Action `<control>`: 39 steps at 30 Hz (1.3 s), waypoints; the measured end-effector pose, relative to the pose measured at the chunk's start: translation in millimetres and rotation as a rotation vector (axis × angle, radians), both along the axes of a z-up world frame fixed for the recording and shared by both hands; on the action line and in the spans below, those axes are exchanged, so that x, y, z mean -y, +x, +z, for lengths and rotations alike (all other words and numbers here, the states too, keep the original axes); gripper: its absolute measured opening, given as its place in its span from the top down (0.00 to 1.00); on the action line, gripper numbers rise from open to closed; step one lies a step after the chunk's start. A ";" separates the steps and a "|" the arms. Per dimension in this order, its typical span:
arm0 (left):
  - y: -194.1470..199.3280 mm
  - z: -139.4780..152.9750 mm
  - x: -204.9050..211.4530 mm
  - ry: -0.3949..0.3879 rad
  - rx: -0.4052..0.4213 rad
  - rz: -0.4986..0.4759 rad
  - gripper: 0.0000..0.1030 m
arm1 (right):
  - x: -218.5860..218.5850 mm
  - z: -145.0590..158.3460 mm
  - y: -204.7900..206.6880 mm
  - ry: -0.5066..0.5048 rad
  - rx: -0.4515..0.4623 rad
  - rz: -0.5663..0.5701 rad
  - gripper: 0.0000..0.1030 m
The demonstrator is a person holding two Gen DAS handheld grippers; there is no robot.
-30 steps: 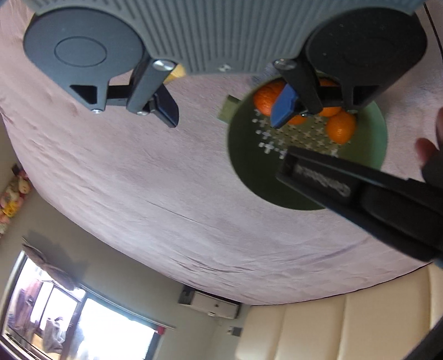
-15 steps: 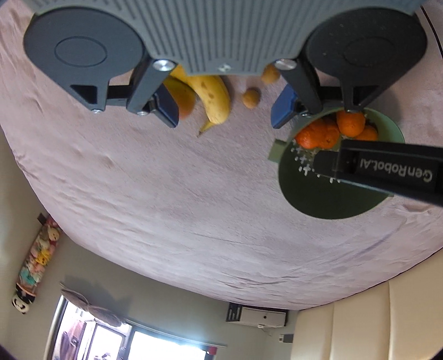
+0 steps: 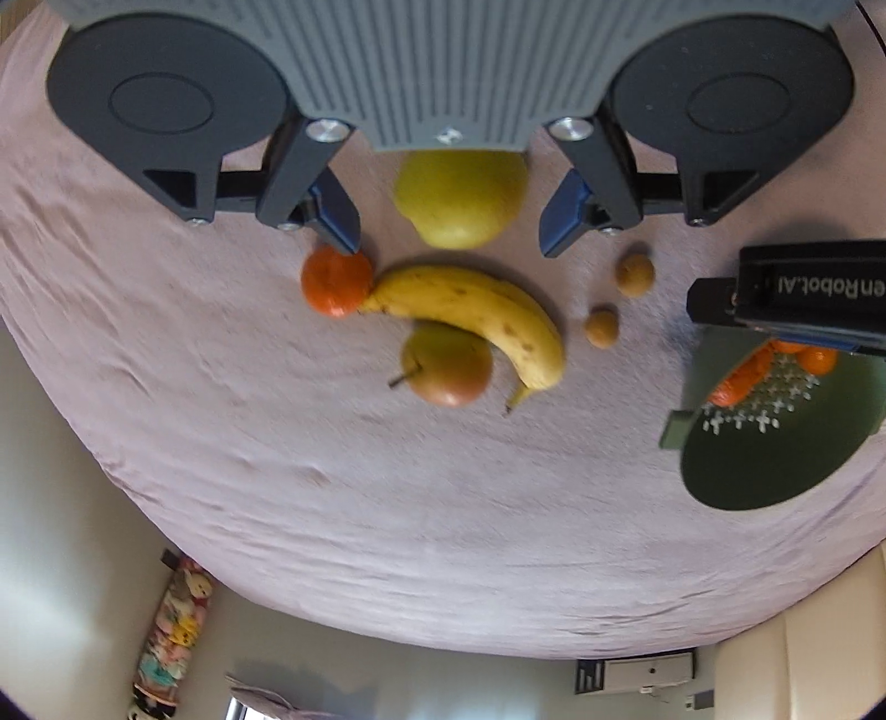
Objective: Organize fruits
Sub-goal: 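Move both open tools back toward the remaining fruit beside the colander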
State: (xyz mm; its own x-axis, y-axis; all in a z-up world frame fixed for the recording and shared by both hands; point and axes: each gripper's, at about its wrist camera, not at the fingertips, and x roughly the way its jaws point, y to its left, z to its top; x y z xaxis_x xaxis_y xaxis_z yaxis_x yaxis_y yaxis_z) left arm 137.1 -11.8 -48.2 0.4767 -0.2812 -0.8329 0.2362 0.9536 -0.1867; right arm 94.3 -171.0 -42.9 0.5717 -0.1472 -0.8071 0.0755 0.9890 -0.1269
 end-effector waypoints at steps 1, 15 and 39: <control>-0.7 -1.5 1.5 0.000 0.001 -0.008 0.32 | 3.7 -1.7 -1.4 0.004 -0.001 -0.007 0.33; 3.0 -17.1 22.7 0.030 -0.024 -0.055 0.32 | 27.5 -20.7 -6.7 0.131 -0.024 -0.015 0.33; 14.2 -28.2 17.4 0.088 -0.076 -0.008 0.33 | 41.6 -59.6 24.8 0.425 -0.139 -0.262 0.37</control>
